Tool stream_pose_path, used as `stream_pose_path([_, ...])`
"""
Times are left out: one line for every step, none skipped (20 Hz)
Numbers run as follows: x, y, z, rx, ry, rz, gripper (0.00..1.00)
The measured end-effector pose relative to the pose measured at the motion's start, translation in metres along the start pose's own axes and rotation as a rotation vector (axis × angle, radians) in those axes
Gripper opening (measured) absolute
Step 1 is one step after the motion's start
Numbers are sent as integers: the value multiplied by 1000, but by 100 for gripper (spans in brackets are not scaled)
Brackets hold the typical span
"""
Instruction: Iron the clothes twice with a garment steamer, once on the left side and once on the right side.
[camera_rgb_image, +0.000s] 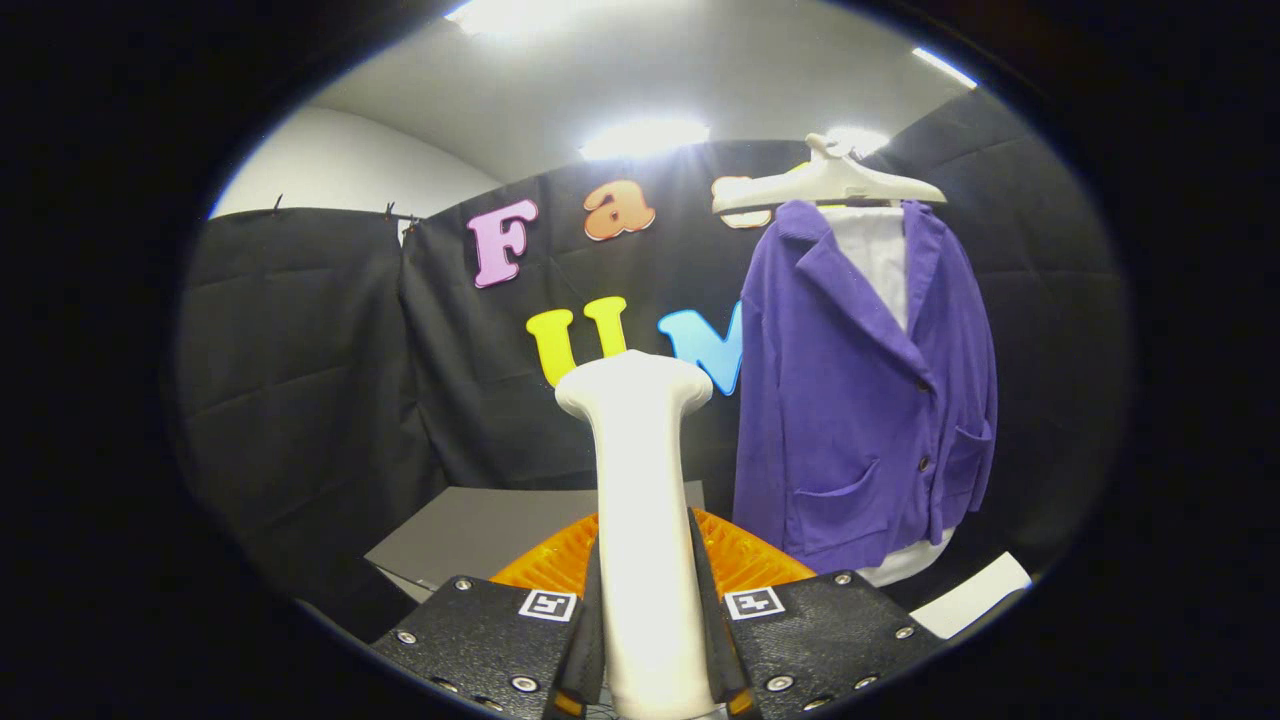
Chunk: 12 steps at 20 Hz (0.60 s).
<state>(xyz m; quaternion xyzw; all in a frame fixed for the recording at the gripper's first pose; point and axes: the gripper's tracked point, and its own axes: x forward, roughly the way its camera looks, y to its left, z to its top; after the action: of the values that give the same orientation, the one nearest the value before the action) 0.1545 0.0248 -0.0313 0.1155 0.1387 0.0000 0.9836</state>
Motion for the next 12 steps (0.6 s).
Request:
stream_pose_path([-12, -12, 6, 4, -9, -6, 39])
stream_pose_path([-23, -26, 13, 1, -25, -17, 39])
stream_pose_path([-34, -39, 19, -7, -40, -27, 39])
stream_pose_path([-45, -51, 24, -12, -53, -35, 39])
stream_pose_path([-51, -62, 31, -14, -64, -43, 39])
stream_pose_path([-59, -72, 36, -13, -73, -51, 39])
stream_pose_path([-64, -81, 41, -7, -80, -56, 39])
stream_pose_path([-68, -91, 47, 2, -82, -61, 39])
stream_pose_path([-69, -99, 53, 15, -88, -72, 39])
stream_pose_path([-68, -107, 57, 24, -94, -80, 39])
stream_pose_path([-67, -114, 62, 35, -100, -90, 39])
stream_pose_path([-67, -121, 68, 41, -108, -100, 39])
